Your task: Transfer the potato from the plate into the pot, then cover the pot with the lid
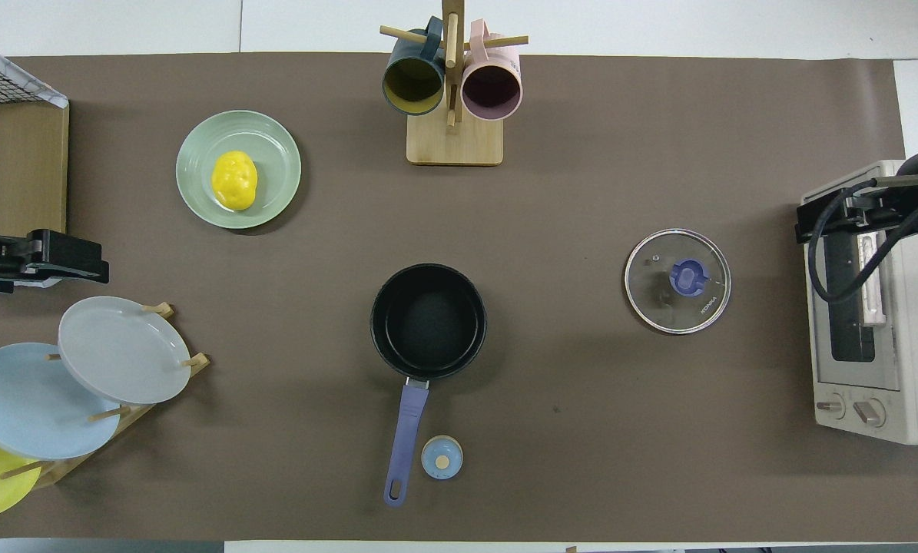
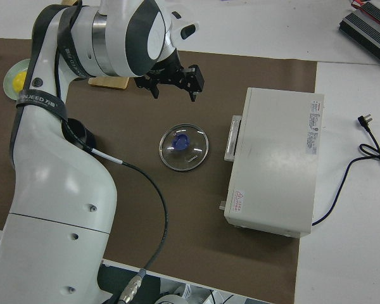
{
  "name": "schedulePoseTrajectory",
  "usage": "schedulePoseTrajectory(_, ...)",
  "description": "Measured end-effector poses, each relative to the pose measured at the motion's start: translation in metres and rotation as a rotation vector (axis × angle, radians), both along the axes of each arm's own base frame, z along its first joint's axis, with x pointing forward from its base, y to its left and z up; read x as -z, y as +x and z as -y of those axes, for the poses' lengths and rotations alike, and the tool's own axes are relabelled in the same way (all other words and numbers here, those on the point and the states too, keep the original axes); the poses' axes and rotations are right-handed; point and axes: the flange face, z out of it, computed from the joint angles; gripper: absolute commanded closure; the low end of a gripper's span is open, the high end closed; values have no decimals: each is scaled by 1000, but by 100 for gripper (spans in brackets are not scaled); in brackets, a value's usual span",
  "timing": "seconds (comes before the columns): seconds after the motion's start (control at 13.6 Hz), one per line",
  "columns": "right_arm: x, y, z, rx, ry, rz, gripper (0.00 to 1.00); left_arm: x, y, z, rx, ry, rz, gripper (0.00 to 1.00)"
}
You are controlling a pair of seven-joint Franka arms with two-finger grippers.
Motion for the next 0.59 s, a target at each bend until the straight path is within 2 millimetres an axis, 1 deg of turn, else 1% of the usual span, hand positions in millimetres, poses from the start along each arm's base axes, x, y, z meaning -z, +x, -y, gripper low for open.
schedulePoseTrajectory(0.59, 0, 0, 0, 0, 0, -2, 0, -3, 3, 1, -2, -5, 32, 0)
